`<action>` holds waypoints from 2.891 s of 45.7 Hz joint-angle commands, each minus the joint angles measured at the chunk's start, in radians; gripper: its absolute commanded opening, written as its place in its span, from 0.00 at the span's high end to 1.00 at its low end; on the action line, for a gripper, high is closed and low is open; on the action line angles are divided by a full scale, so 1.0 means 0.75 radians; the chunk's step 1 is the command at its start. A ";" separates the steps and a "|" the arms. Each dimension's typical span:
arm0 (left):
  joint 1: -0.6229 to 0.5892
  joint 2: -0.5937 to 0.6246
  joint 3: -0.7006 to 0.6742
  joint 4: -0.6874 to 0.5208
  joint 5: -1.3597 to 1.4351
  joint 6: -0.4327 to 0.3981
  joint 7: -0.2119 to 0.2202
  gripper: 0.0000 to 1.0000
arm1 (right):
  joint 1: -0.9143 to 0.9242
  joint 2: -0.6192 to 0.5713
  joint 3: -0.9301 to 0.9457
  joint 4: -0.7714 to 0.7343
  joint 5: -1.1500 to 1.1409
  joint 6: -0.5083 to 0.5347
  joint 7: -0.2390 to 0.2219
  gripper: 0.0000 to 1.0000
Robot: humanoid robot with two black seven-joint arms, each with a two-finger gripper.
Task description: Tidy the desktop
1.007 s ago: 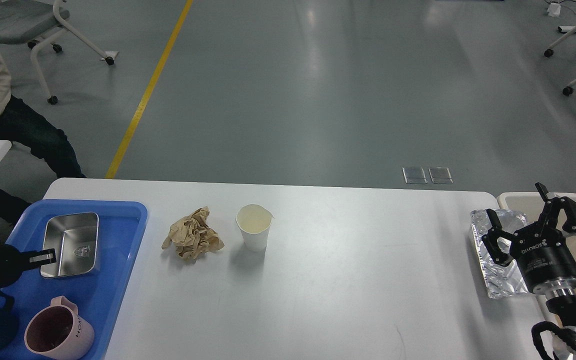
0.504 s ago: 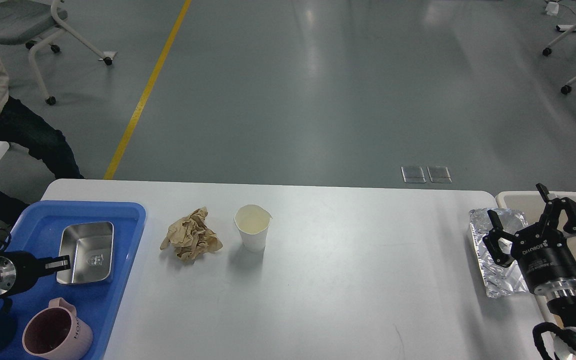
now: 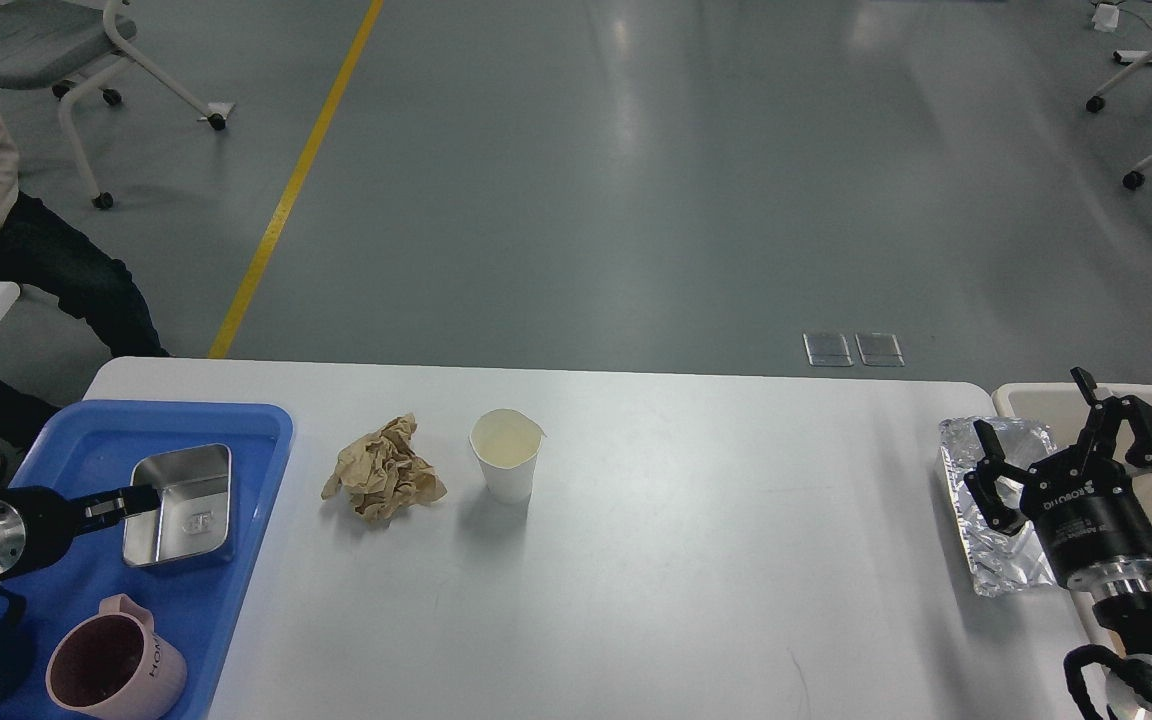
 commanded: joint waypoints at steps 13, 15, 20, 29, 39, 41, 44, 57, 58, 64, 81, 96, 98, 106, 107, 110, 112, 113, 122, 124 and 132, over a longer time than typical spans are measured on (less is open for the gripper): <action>-0.016 0.306 -0.278 -0.359 -0.013 -0.003 0.018 0.06 | 0.002 0.014 0.000 0.002 0.000 0.000 0.000 0.00; -0.016 0.340 -0.293 -0.418 -0.013 -0.003 0.018 0.06 | 0.002 0.012 0.000 0.002 0.000 0.000 0.000 0.00; -0.022 0.418 -0.315 -0.575 -0.013 0.017 0.020 0.06 | 0.000 0.010 0.000 0.002 0.000 0.000 0.000 0.00; -0.018 0.520 -0.403 -0.759 -0.084 0.093 0.020 0.06 | 0.000 0.006 0.000 0.002 0.000 0.000 0.000 0.00; -0.014 0.619 -0.540 -0.956 -0.399 0.193 0.014 0.05 | 0.000 0.006 0.000 0.002 0.000 0.000 0.000 0.00; -0.012 0.617 -0.555 -0.974 -0.468 0.214 0.010 0.05 | -0.002 0.006 0.000 0.002 0.000 0.000 0.000 0.00; -0.010 0.602 -0.567 -1.005 -0.587 0.240 0.002 0.05 | -0.002 0.004 0.000 0.002 0.000 0.000 0.000 0.00; 0.049 0.451 -0.571 -1.085 -1.051 0.347 -0.135 0.05 | -0.010 0.004 0.000 0.002 0.000 0.000 0.000 0.00; 0.050 0.435 -0.571 -1.085 -1.066 0.355 -0.143 0.05 | -0.010 0.004 0.000 0.002 0.000 0.000 0.000 0.00; 0.058 0.351 -0.610 -1.075 -1.117 0.390 -0.156 0.05 | -0.008 0.000 0.000 0.002 0.000 0.000 -0.003 0.00; 0.215 0.003 -0.955 -0.770 -1.178 0.343 -0.125 0.05 | -0.006 -0.011 0.000 0.004 -0.002 0.000 -0.007 0.00; 0.544 -0.314 -1.524 -0.590 -1.181 0.153 -0.127 0.05 | -0.029 -0.060 0.000 0.006 0.000 0.000 -0.009 0.00; 0.593 -0.349 -1.602 -0.586 -1.178 0.130 -0.127 0.05 | -0.035 -0.060 0.000 0.008 -0.002 0.000 -0.009 0.00; 0.735 -0.426 -1.735 -0.584 -1.174 0.050 -0.133 0.04 | -0.059 -0.105 0.000 0.016 -0.030 0.000 -0.009 0.00; 0.735 -0.426 -1.735 -0.584 -1.174 0.050 -0.133 0.04 | -0.059 -0.105 0.000 0.016 -0.031 0.000 -0.009 0.00; 0.786 -0.455 -1.753 -0.584 -1.174 -0.034 -0.145 0.04 | -0.059 -0.180 -0.002 0.024 -0.096 0.000 -0.017 0.00; 0.794 -0.471 -1.765 -0.582 -1.174 -0.042 -0.145 0.04 | -0.059 -0.221 -0.022 0.029 -0.120 0.000 -0.019 0.00; 0.796 -0.482 -1.772 -0.578 -1.174 -0.044 -0.145 0.04 | -0.059 -0.244 -0.041 0.031 -0.133 0.000 -0.019 0.00; 0.802 -0.572 -1.776 -0.533 -1.172 -0.062 -0.145 0.04 | -0.067 -0.560 -0.219 0.037 -0.331 0.000 -0.019 0.00; 0.806 -0.580 -1.776 -0.533 -1.172 -0.062 -0.145 0.04 | -0.078 -0.644 -0.260 0.037 -0.411 0.000 -0.017 0.00; 0.833 -0.586 -1.763 -0.533 -1.174 -0.064 -0.135 0.04 | -0.145 -0.884 -0.290 0.045 -0.470 0.004 -0.015 0.00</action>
